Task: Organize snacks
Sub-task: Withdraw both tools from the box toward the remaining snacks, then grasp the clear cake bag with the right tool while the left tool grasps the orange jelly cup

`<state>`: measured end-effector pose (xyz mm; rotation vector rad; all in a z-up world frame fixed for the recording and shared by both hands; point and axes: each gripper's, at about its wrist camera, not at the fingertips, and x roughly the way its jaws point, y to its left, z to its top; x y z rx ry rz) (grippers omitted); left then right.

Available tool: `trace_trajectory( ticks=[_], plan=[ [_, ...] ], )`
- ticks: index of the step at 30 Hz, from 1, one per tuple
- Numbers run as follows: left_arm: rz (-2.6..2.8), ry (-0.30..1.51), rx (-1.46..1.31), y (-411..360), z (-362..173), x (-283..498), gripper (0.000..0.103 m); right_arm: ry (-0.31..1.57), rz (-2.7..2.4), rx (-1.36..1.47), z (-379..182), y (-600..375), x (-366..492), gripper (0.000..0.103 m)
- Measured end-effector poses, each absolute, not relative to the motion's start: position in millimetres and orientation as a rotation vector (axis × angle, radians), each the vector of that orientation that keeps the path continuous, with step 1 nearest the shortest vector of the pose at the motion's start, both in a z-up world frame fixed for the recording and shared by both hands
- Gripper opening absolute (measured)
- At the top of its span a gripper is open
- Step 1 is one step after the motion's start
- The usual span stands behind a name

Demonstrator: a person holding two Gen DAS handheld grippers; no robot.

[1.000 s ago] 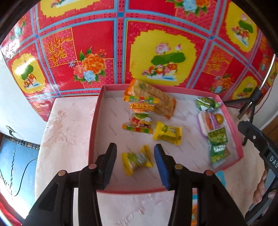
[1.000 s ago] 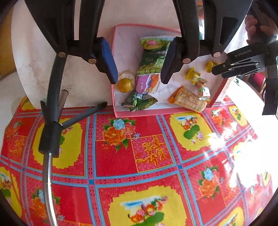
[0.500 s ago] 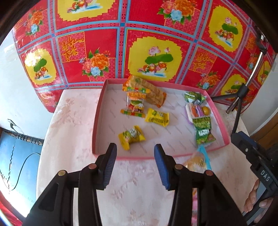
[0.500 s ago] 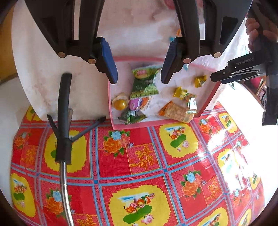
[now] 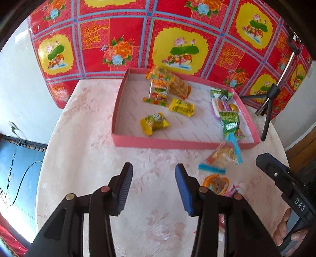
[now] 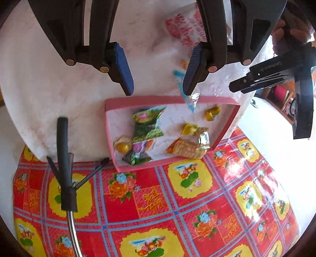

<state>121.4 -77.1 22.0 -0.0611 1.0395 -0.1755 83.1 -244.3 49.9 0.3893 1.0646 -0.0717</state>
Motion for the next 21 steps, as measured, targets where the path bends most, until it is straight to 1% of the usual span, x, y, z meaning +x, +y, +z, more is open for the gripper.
trace_trajectory(
  ticks=[16,21],
  plan=[
    [-0.146,1.056,-0.121,-45.1,3.9,114.3,0.047,1.153,-0.012,0.326,19.8,-199.6,112.7,0.053],
    [-0.145,1.063,-0.131,-41.0,1.2,114.9,0.047,1.149,-0.007,0.299,16.5,-193.5,119.9,0.053]
  ],
)
